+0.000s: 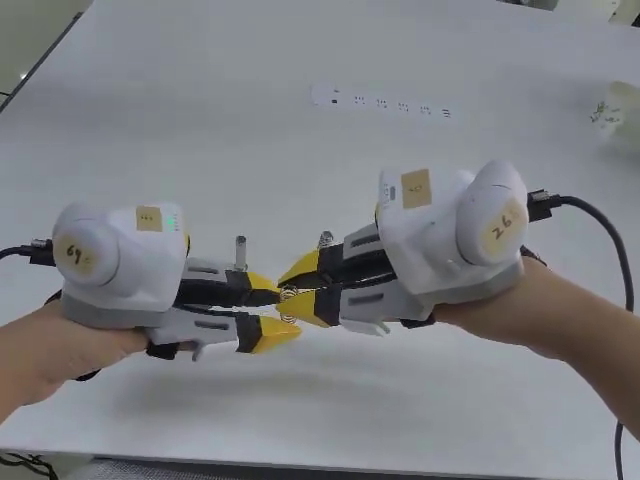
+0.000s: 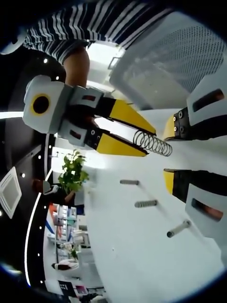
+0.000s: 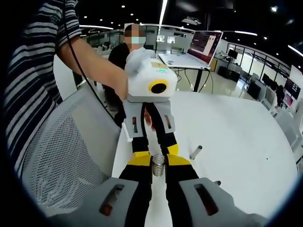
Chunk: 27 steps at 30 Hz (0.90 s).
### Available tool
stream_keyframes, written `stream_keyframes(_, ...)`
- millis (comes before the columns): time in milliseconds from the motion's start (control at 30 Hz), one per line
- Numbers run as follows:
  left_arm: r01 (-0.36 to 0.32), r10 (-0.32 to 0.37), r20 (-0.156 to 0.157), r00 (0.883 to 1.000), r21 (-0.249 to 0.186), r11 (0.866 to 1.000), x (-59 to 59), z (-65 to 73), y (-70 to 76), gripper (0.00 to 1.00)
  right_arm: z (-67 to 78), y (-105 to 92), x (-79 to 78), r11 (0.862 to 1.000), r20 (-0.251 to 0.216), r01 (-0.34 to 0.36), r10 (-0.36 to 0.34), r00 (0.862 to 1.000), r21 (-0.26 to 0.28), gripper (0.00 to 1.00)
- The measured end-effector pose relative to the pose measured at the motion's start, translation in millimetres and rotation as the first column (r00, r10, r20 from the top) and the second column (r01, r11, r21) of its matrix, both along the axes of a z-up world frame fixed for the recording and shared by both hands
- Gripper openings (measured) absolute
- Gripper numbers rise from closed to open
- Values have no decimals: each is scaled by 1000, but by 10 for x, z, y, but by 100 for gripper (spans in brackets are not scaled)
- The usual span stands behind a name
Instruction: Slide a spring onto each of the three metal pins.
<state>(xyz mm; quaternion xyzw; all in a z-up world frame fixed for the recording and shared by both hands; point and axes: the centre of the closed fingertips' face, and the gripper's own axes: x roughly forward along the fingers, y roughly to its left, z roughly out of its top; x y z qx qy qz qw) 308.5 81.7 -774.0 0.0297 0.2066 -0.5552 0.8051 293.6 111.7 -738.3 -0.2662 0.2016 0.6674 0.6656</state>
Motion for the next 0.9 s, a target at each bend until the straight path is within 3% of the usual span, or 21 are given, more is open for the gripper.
stream_keyframes(367, -25, 25, -6, 1000, -5, 1000, 28, 23, 76, 19, 43, -2, 54, 1000, 20, 5, -4, 1000, -4, 7)
stream_keyframes(900, -82, 83, -28, 996, 9, 997, 45, -2, 260, 34, 79, 17, 85, 1000, 36, 18, -18, 999, 0, 7)
